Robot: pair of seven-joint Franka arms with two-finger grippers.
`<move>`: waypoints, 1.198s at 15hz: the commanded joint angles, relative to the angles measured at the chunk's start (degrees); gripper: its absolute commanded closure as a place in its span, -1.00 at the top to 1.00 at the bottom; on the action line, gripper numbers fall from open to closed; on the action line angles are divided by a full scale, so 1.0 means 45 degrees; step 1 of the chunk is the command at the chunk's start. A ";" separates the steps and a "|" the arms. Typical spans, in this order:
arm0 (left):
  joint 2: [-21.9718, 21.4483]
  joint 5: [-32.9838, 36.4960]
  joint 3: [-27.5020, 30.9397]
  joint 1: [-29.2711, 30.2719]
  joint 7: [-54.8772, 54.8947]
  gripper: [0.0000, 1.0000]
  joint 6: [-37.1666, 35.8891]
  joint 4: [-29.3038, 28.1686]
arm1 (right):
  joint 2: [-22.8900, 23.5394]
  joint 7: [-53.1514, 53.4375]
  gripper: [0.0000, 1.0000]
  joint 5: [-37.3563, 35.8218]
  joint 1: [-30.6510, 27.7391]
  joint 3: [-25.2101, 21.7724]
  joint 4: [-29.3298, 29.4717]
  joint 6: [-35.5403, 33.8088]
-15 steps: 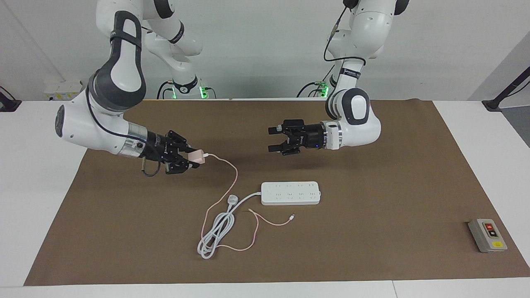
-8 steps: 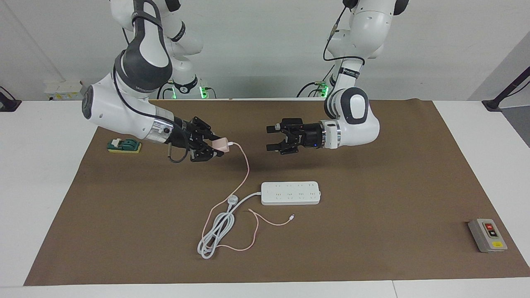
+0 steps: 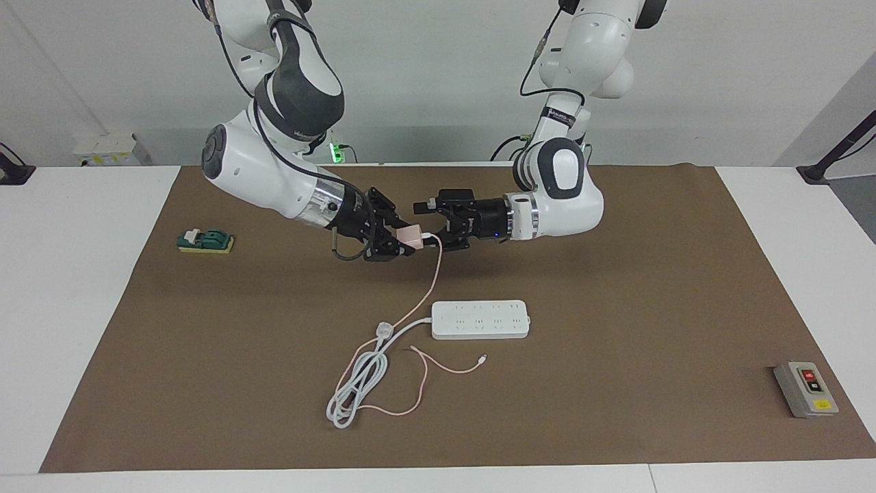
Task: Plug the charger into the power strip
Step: 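Lift the pink charger with the right gripper toward the left gripper, then pass the charger from the right gripper into the left gripper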
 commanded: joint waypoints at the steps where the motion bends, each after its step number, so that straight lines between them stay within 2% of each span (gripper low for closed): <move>1: 0.0329 -0.0034 0.0156 -0.0264 -0.0099 1.00 0.0445 0.0355 | -0.0104 0.0262 -1.00 0.0202 0.0133 0.0019 -0.0103 0.0428; 11: 0.0290 0.0299 0.0176 -0.0088 -0.0060 1.00 0.0290 0.0005 | -0.0104 0.0106 -1.00 0.0026 0.0153 0.0019 -0.0142 0.0370; 18: 0.0251 0.0358 0.0156 -0.0088 -0.0021 1.00 0.0270 -0.0153 | -0.0123 -0.0109 -1.00 -0.1319 0.0484 0.0018 -0.0181 0.0233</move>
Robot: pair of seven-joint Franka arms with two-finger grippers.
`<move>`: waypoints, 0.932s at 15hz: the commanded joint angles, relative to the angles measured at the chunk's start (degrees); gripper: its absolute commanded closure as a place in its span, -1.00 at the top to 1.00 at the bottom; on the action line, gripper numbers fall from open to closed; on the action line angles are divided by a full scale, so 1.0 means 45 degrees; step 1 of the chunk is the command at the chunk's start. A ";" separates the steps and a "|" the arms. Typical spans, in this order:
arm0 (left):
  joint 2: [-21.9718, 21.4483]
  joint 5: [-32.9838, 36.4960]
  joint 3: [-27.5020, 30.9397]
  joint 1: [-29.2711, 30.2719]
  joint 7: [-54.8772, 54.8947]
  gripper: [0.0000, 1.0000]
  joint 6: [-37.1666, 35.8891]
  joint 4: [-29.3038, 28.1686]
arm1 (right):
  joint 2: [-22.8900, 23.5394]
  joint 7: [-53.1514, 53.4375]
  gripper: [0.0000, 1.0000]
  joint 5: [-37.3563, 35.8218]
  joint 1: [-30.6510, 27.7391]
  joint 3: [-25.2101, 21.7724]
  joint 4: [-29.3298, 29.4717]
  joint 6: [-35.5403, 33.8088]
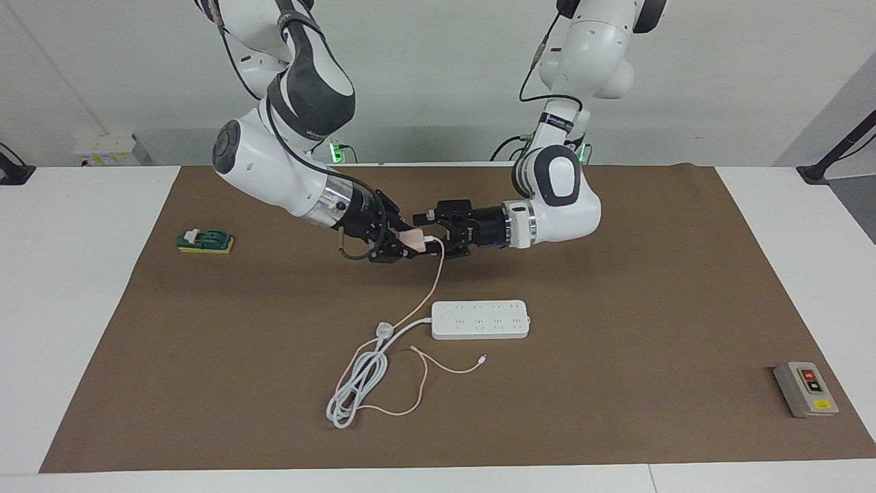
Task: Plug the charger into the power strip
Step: 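Pass the charger from the right gripper into the left gripper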
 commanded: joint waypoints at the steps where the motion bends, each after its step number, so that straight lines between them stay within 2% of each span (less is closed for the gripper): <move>1: -0.0041 0.0164 0.0040 -0.0023 -0.0002 1.00 0.0084 -0.0075 | -0.0125 -0.0172 -1.00 -0.0561 0.0263 0.0019 -0.0141 0.0006; 14: -0.0041 0.0164 0.0040 -0.0062 0.0311 1.00 0.0260 -0.0094 | -0.0203 -0.0836 -1.00 -0.0602 -0.0127 -0.0020 -0.0668 -0.0112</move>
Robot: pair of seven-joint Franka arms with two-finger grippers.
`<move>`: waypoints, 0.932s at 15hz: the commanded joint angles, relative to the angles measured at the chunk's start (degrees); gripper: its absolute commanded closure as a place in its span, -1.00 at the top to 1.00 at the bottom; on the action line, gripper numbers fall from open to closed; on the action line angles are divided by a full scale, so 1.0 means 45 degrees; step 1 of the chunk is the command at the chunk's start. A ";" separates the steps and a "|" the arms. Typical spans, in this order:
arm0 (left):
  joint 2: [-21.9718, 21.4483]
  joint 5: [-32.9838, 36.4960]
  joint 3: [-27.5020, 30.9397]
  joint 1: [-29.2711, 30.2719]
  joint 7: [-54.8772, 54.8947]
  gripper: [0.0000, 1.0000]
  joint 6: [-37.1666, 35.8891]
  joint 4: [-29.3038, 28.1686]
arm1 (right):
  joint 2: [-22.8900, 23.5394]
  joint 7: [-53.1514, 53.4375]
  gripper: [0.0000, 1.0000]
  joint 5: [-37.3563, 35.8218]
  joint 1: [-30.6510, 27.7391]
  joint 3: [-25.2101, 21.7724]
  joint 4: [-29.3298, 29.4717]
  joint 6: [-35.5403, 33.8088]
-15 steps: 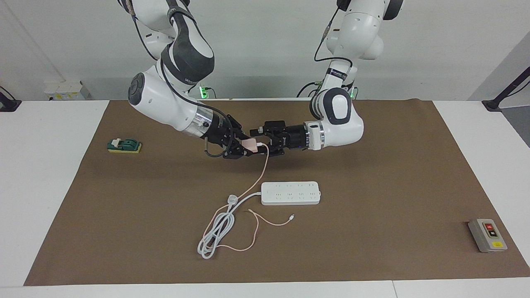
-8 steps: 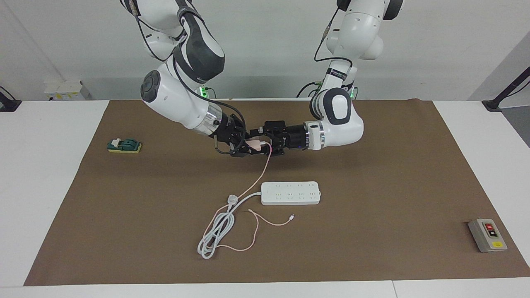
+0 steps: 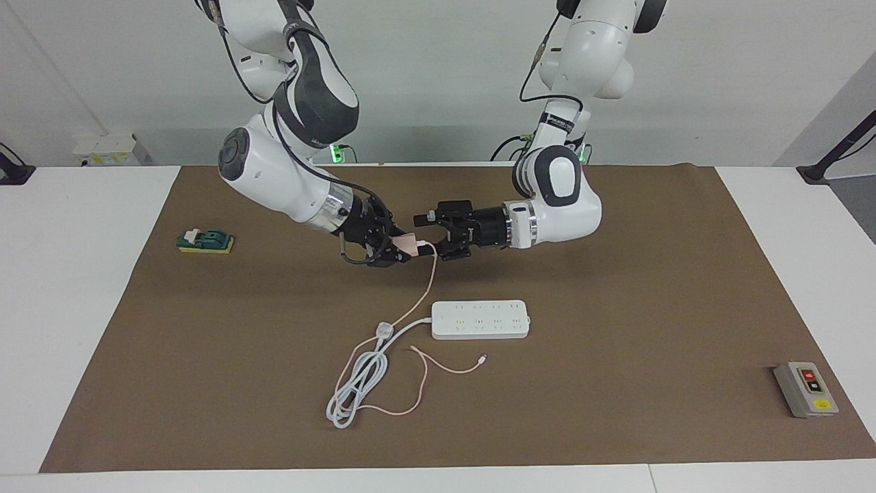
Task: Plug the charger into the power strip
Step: 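Pass the charger from the right gripper into the left gripper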
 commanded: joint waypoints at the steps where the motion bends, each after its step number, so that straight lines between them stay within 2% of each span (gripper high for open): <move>1: -0.0042 0.0116 0.0028 -0.0065 0.0242 1.00 0.0195 -0.0084 | -0.0224 -0.0354 -1.00 -0.0085 -0.0087 0.0082 -0.0260 -0.0034; 8: 0.0016 0.0232 0.0047 -0.0376 0.0516 1.00 0.1561 -0.0103 | -0.0224 -0.0550 -1.00 -0.0066 -0.0087 0.0082 -0.0397 0.0005; 14: 0.0055 0.0233 0.0028 -0.0572 0.0496 1.00 0.1835 -0.0025 | -0.0224 -0.0550 -1.00 0.0012 -0.0107 0.0082 -0.0397 -0.0073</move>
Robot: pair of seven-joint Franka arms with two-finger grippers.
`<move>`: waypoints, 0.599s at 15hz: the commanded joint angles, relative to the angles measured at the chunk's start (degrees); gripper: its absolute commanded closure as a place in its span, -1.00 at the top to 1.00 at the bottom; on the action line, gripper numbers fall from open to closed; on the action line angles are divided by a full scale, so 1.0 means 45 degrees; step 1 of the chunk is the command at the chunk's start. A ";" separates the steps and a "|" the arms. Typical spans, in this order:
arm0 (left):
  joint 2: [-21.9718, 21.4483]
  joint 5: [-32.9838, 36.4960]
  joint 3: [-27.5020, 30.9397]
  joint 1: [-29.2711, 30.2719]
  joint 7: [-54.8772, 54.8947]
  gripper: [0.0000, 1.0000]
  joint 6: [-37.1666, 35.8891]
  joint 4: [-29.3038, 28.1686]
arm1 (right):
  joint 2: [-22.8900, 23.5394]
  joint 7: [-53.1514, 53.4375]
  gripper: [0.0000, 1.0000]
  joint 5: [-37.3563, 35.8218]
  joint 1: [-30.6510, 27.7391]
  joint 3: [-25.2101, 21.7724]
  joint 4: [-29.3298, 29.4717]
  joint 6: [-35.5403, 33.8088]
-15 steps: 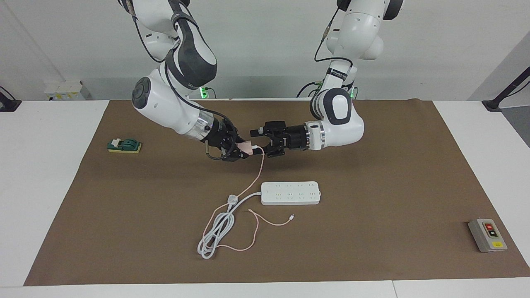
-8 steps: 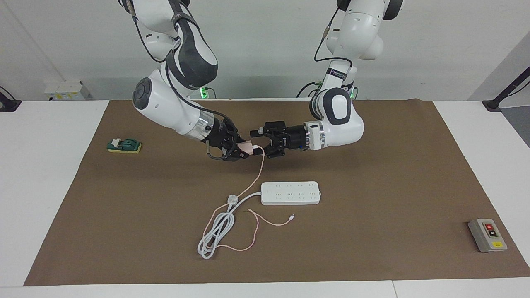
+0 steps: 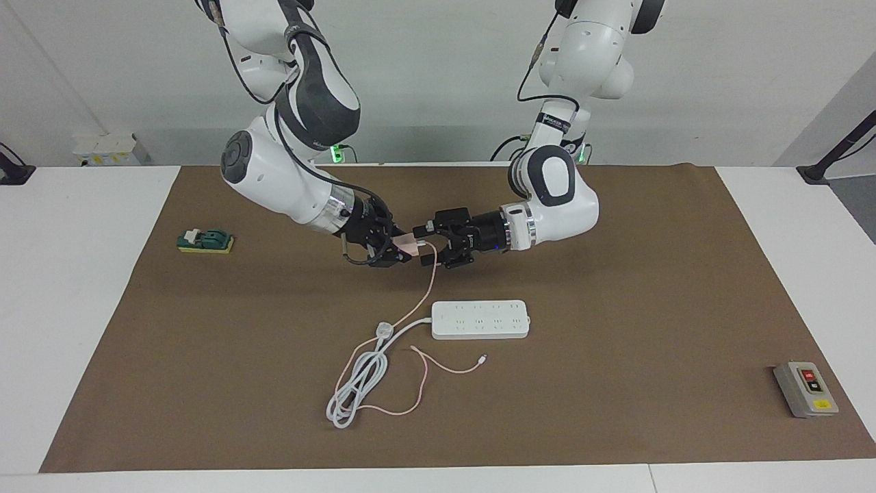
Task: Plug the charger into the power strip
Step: 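Pass the charger from the right gripper into the left gripper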
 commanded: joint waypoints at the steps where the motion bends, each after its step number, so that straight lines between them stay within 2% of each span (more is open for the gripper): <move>1: -0.0022 0.0113 0.0118 -0.0316 0.0120 1.00 0.0428 0.0010 | -0.0224 -0.0321 -1.00 0.0012 -0.0115 0.0077 -0.0254 -0.0073; 6: -0.0023 0.0132 0.0118 -0.0471 0.0140 1.00 0.0777 0.0069 | -0.0224 -0.0282 -1.00 0.0090 -0.0134 0.0077 -0.0215 -0.0092; 9: -0.0140 0.0756 0.0099 -0.0492 -0.0055 1.00 0.1248 0.0166 | -0.0224 -0.0282 -1.00 0.0110 -0.0134 0.0077 -0.0196 -0.0092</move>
